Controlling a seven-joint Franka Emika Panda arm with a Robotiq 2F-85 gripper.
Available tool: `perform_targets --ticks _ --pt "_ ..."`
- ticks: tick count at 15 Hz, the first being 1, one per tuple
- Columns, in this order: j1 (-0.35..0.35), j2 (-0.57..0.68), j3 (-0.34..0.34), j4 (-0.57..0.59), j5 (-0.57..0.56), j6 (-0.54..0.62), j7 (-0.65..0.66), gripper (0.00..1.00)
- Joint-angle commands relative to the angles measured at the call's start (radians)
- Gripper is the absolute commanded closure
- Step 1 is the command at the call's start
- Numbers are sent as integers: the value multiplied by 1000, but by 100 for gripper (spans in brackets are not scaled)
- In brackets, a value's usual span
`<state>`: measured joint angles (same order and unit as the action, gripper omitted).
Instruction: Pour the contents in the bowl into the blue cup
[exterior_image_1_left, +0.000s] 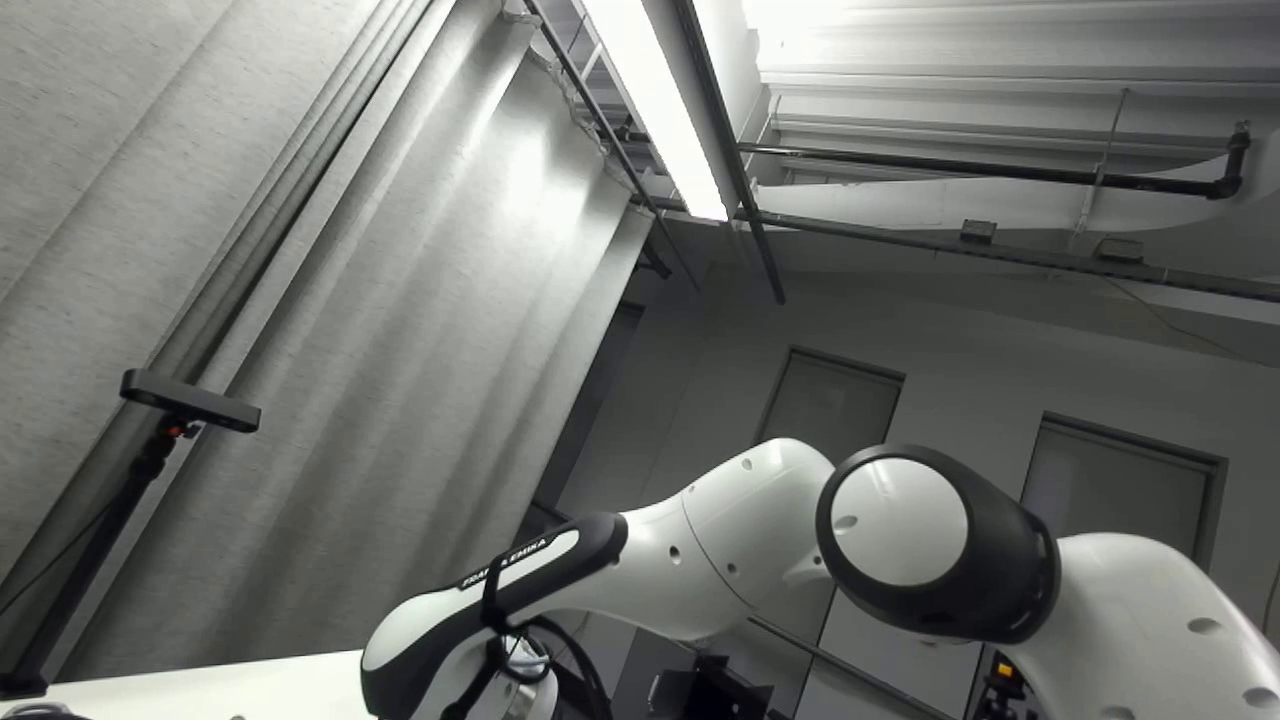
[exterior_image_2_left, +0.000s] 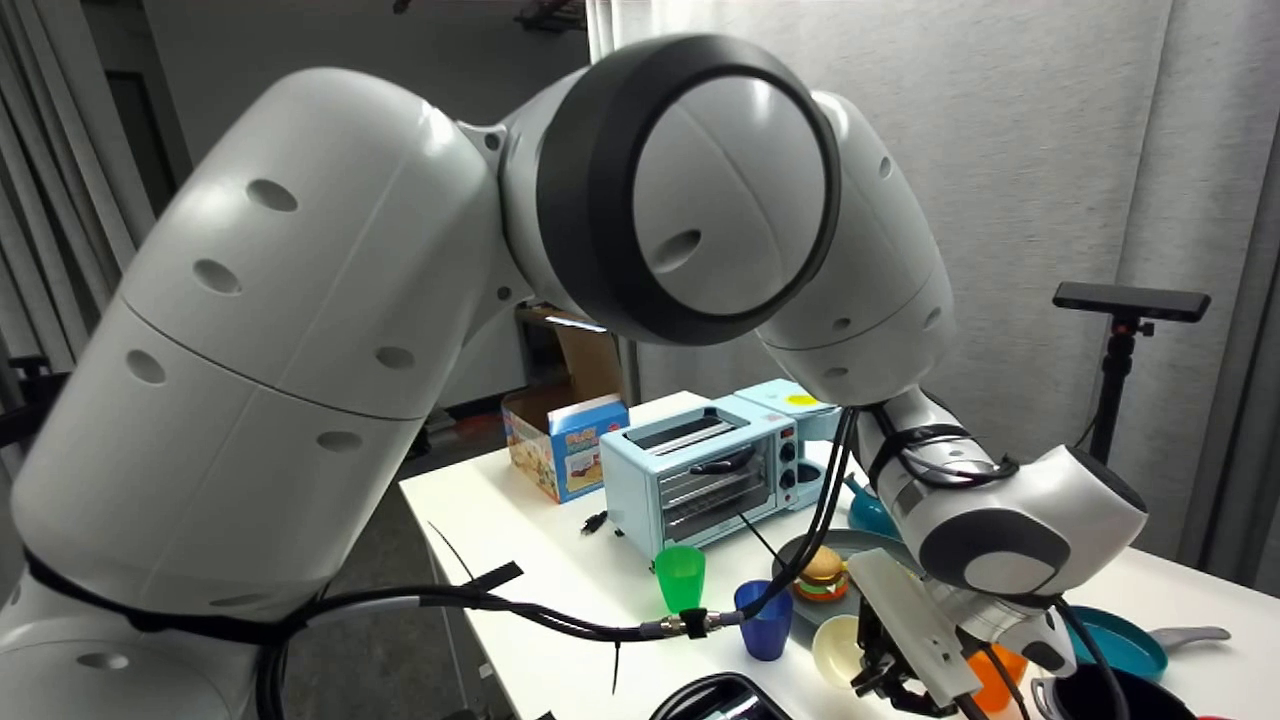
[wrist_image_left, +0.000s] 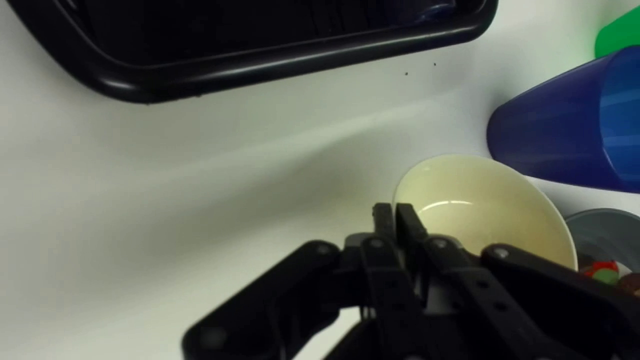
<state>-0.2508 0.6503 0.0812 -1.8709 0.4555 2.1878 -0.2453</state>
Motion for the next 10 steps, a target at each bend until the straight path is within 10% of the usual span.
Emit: perform_targets --ticks 1,10 --pt "-14 6 -6 33 38 -62 31 98" --pt "4 10 -55 35 7 -181 110 98"
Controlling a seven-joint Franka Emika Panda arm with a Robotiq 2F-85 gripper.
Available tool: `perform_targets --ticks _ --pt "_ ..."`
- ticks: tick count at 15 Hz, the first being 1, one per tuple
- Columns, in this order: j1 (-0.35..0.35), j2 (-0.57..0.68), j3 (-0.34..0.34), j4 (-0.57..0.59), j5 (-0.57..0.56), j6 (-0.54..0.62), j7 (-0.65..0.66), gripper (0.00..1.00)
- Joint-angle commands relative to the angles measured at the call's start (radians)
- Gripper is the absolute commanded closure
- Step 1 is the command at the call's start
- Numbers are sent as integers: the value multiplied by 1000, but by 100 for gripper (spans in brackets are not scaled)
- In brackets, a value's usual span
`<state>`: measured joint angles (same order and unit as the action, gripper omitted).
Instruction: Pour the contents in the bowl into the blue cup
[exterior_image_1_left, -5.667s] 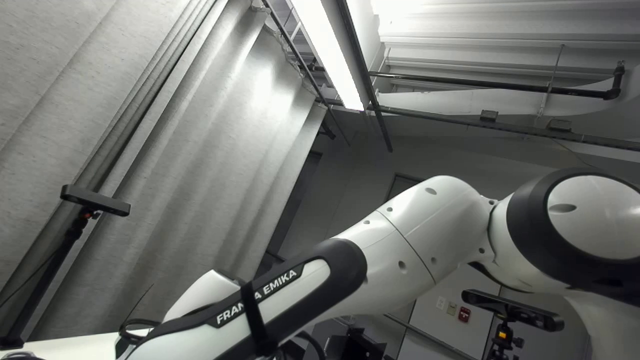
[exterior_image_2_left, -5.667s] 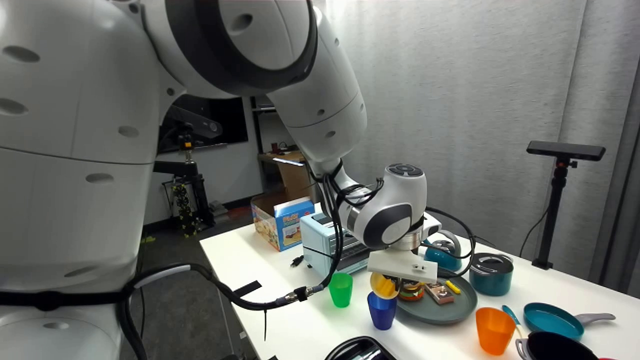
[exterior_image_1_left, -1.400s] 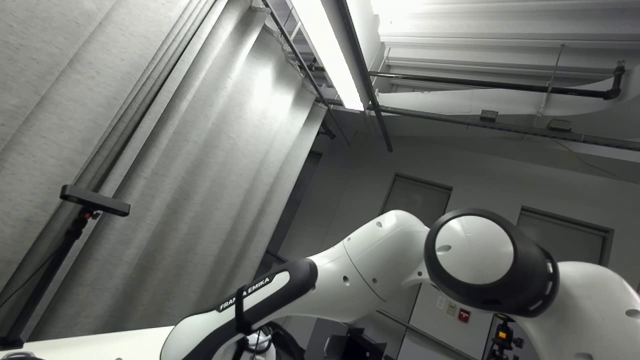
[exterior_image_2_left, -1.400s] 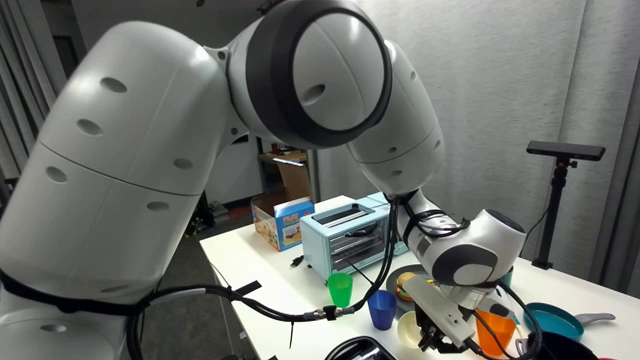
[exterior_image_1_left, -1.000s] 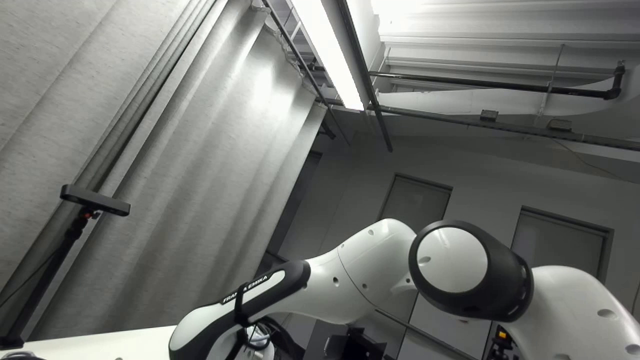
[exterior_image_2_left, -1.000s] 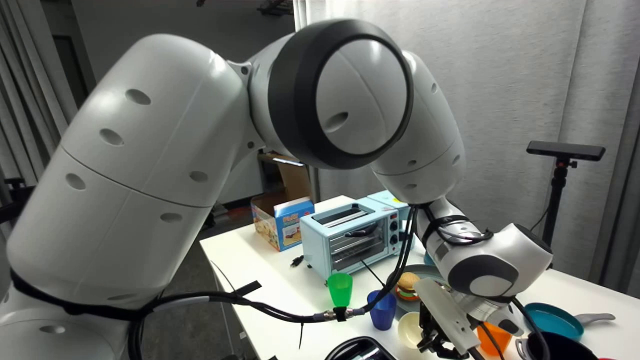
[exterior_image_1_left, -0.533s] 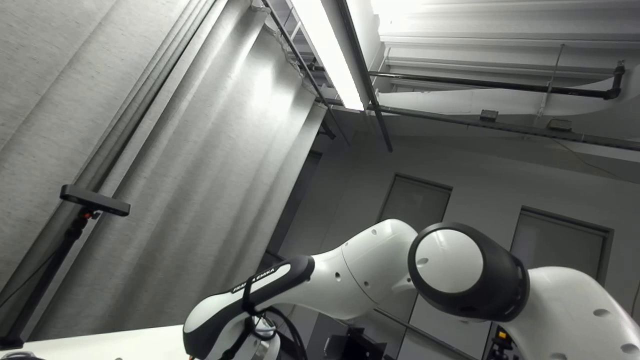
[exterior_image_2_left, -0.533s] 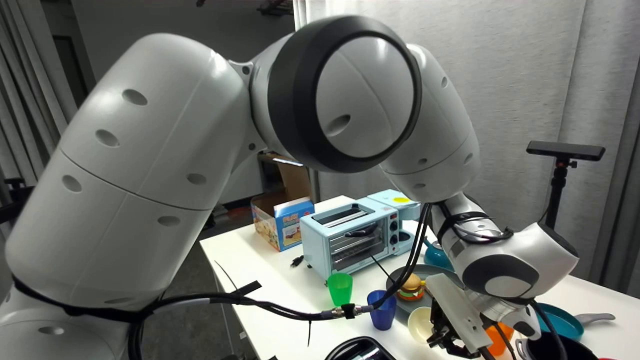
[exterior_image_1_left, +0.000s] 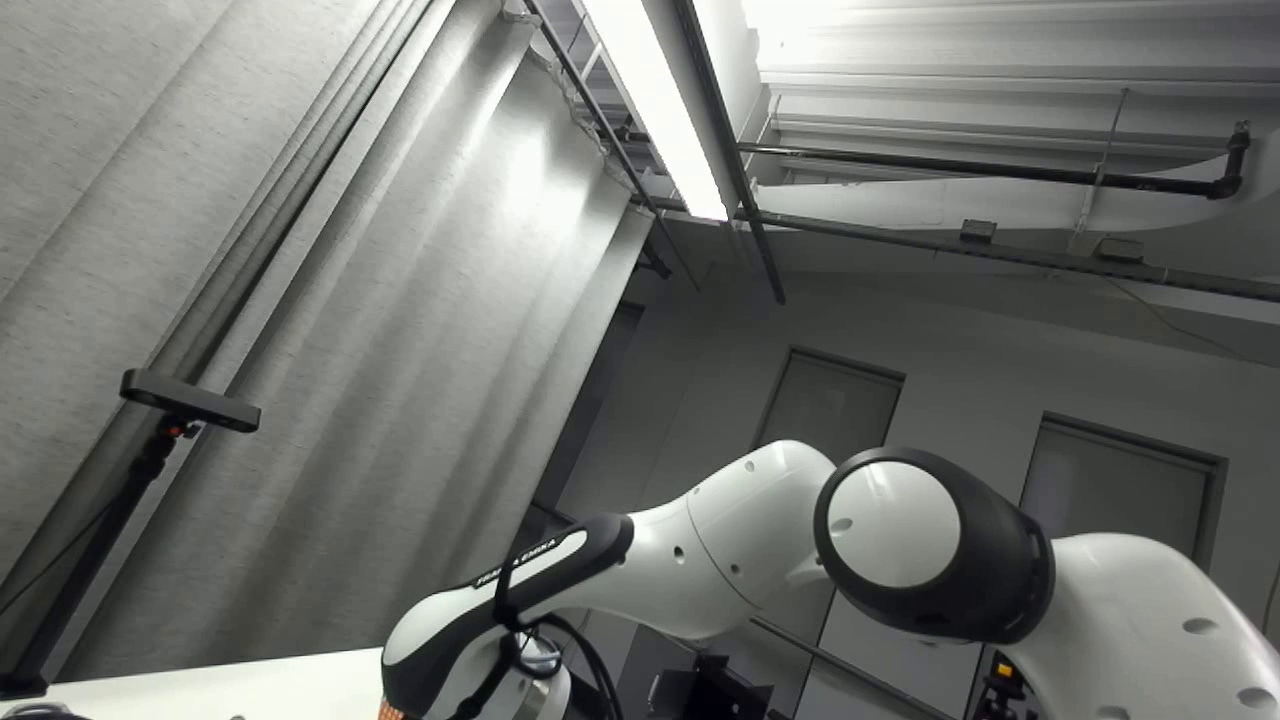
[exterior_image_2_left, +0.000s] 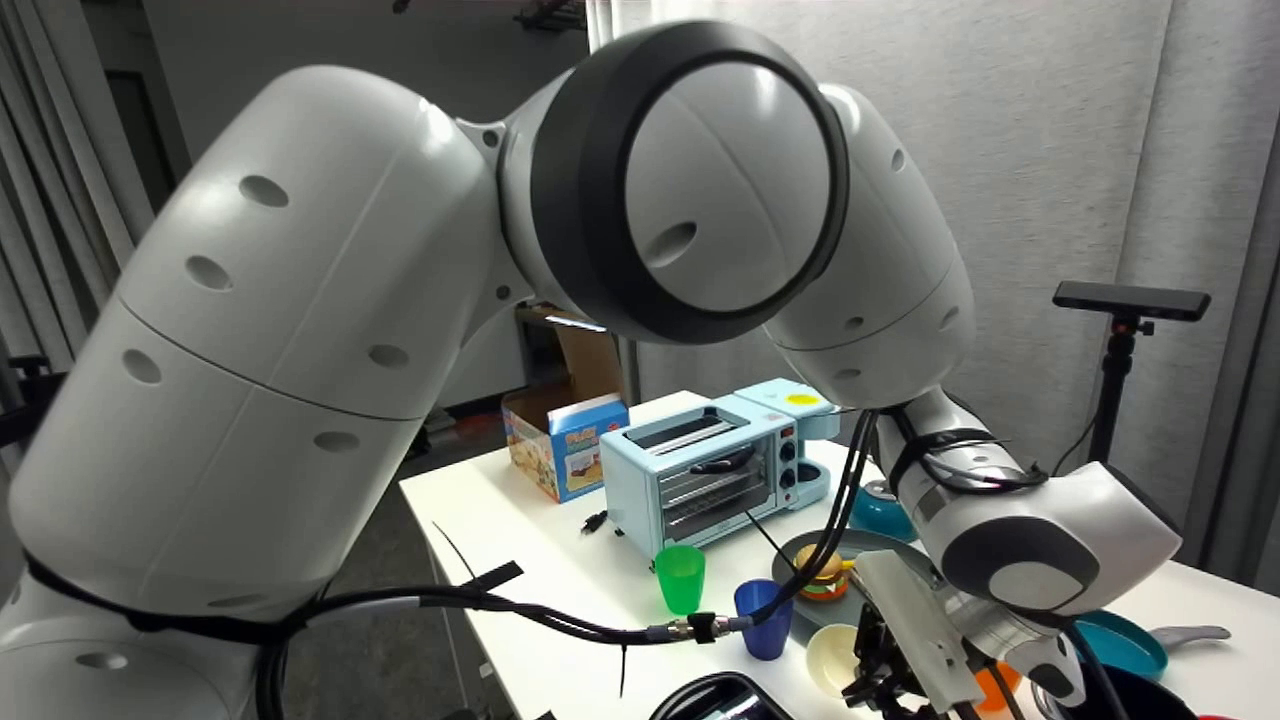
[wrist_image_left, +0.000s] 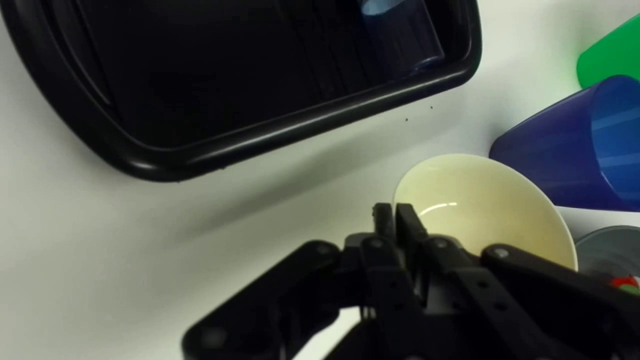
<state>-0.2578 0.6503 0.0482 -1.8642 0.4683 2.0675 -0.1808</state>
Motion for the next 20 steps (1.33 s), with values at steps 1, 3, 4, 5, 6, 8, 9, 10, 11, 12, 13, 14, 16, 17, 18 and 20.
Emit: perform_targets --ticks 1,3,4,5,6,8,9,10,11,12,13,14,16,17,18,20 --pt "14 12 -27 30 -10 -69 55 98" --pt "19 18 -35 34 -16 -80 70 98" --pt "21 21 -37 36 -17 -82 77 98" --pt "24 24 -39 37 -19 -82 83 98" --pt "25 28 -40 38 -20 -82 88 98" --pt "29 35 -41 39 -21 -80 98 98" --pt "31 39 -41 40 -22 -80 103 98" --pt "32 43 -40 42 -22 -79 106 98" --pt "34 48 -41 45 -24 -77 109 98" --pt "37 53 -42 49 -28 -71 110 98" --pt "41 61 -45 57 -32 -62 114 98" --pt "41 68 -45 66 -32 -60 116 98" --pt "45 81 -50 85 -40 -53 125 98" --pt "46 88 -52 93 -44 -53 127 98" --pt "48 94 -54 102 -48 -54 130 98" --pt "50 105 -56 115 -55 -57 140 67"
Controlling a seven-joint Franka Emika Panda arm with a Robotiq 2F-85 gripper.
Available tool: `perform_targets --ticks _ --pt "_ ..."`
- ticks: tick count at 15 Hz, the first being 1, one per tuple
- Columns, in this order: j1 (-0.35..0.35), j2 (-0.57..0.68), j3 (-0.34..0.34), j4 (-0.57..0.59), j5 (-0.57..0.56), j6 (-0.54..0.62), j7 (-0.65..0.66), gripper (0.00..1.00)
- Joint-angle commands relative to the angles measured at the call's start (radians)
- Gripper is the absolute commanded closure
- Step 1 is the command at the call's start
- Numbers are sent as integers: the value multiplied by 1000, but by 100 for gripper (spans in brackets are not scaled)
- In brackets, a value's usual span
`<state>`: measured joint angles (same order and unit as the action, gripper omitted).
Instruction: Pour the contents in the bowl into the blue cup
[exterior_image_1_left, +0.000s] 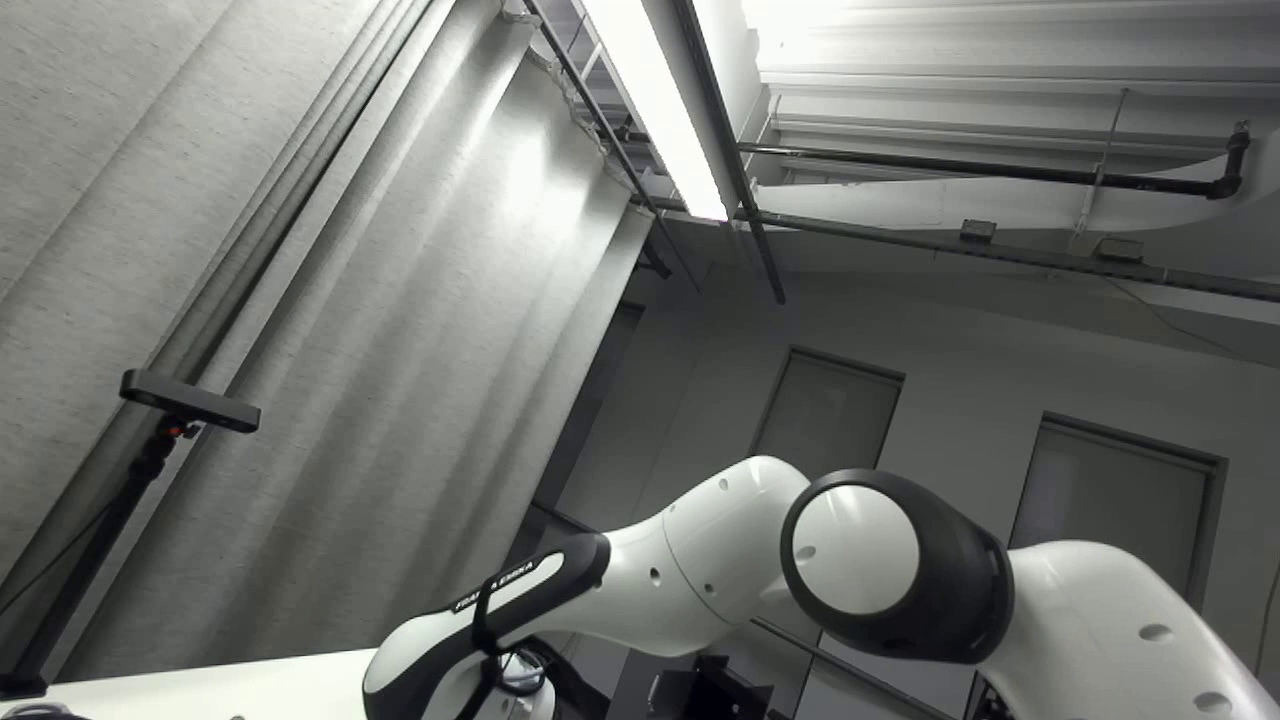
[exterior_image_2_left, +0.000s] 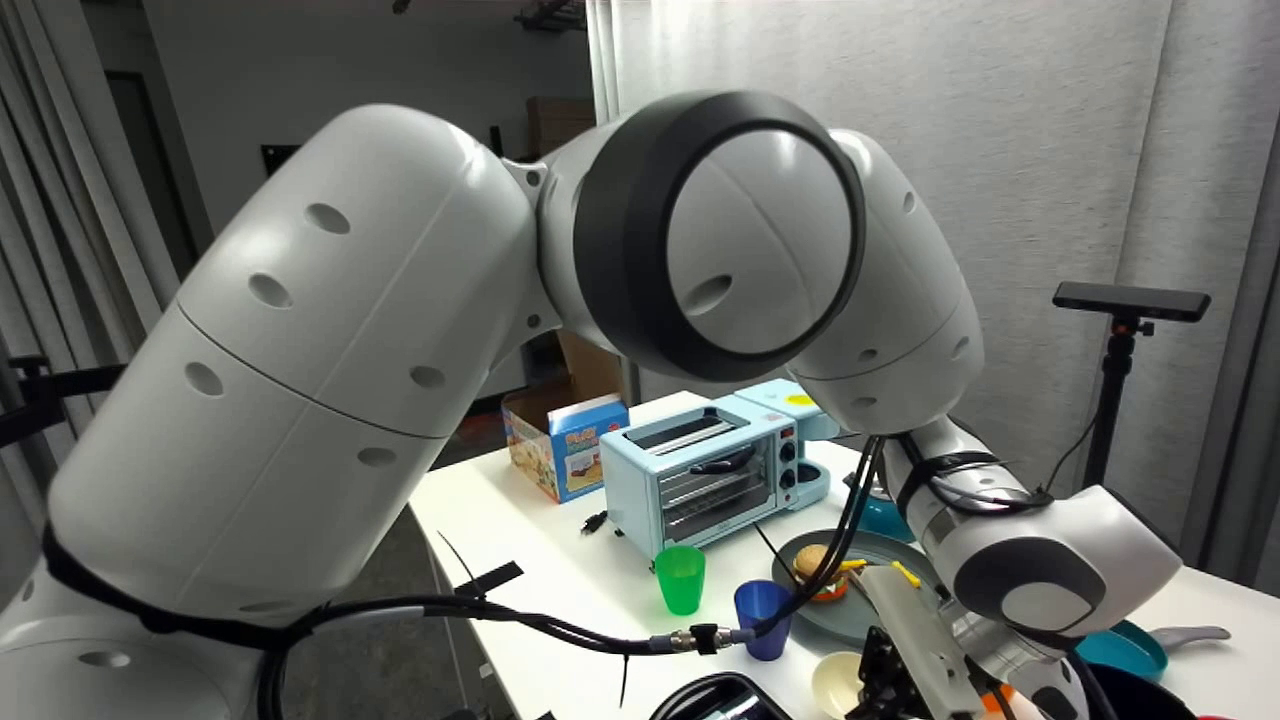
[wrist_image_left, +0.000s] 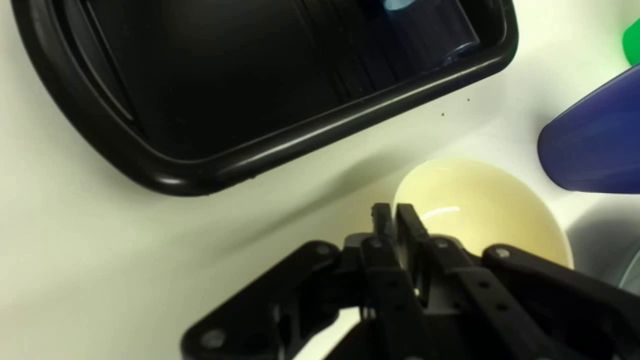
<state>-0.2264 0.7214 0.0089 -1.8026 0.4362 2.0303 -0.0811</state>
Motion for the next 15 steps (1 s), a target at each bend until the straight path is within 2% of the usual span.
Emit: perform_targets --ticks 1,3,10,11,15 --pt "18 39 -17 58 -26 -20 43 65" --pt "19 46 -15 65 -29 -19 50 57" --pt "40 16 -7 49 -38 20 31 5" --pt "45 3 -4 44 -39 28 25 1" --pt "65 -75 13 5 -46 89 -17 0"
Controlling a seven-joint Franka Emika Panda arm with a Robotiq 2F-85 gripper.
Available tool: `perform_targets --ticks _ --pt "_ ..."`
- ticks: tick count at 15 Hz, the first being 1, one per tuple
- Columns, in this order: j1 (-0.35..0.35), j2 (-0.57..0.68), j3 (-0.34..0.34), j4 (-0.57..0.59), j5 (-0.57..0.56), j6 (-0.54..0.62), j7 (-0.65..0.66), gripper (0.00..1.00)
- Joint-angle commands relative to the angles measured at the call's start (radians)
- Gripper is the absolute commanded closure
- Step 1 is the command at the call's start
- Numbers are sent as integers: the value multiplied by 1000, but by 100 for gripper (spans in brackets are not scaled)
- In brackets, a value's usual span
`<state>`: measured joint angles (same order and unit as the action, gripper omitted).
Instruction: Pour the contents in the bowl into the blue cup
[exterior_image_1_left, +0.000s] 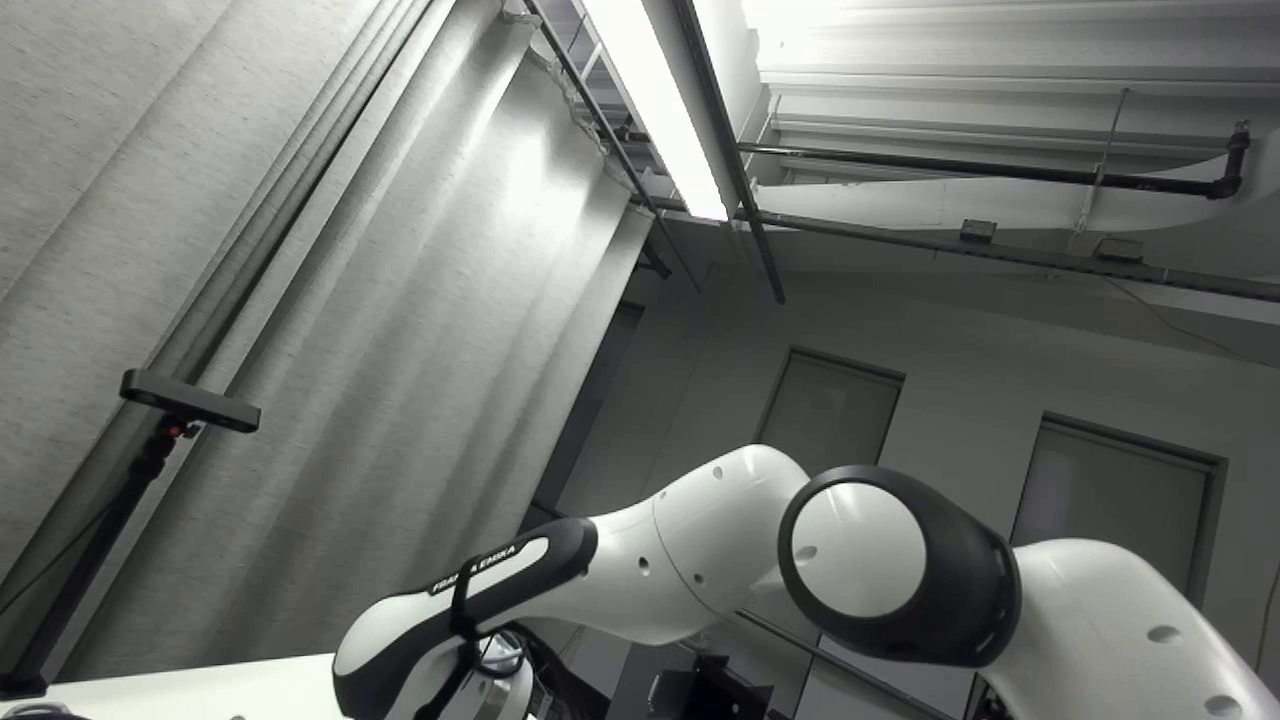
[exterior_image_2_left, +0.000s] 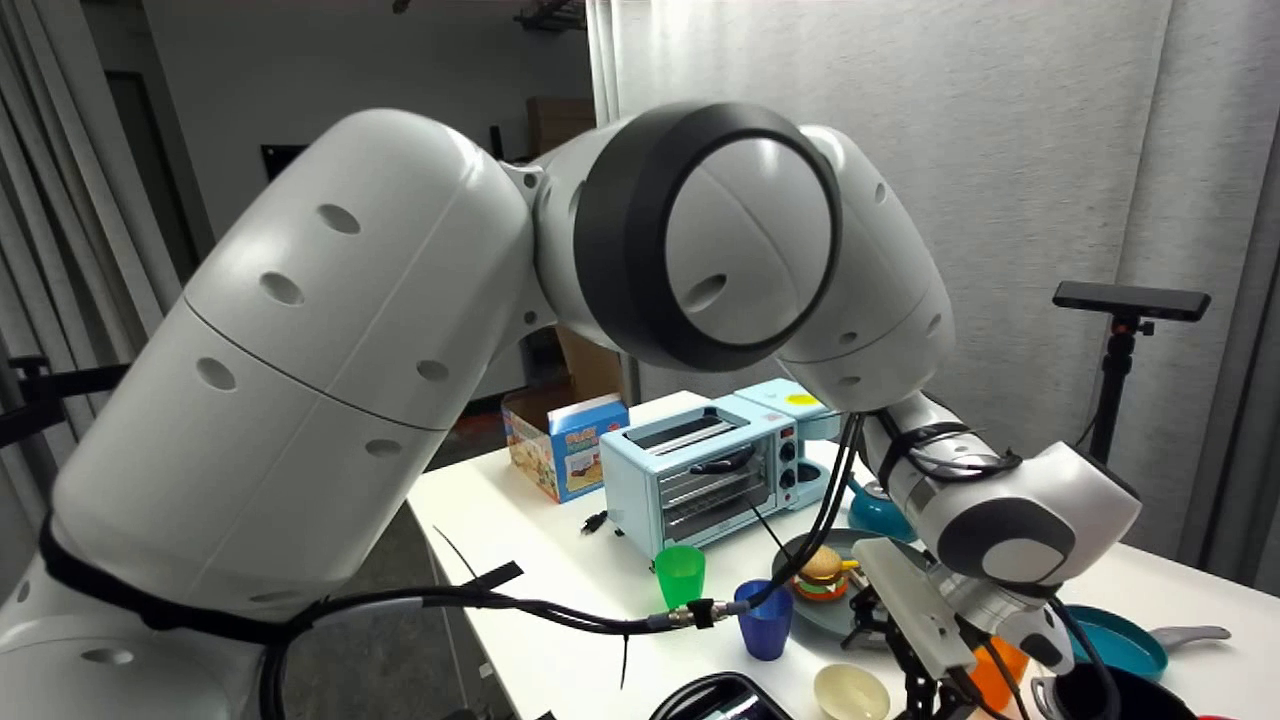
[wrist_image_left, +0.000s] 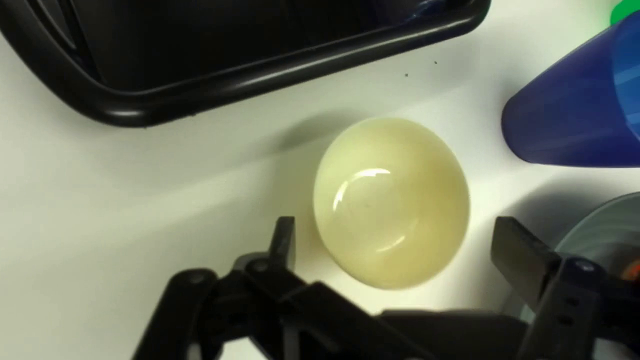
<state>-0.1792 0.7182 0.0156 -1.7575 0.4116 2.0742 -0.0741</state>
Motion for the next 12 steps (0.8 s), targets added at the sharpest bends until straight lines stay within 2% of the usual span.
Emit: perform_targets --ticks 1,7,12 --pt "23 -98 10 -53 -26 66 -40 0" --pt "65 -259 51 -165 -72 236 -164 0" --pt "98 -364 128 -294 -78 359 -315 0"
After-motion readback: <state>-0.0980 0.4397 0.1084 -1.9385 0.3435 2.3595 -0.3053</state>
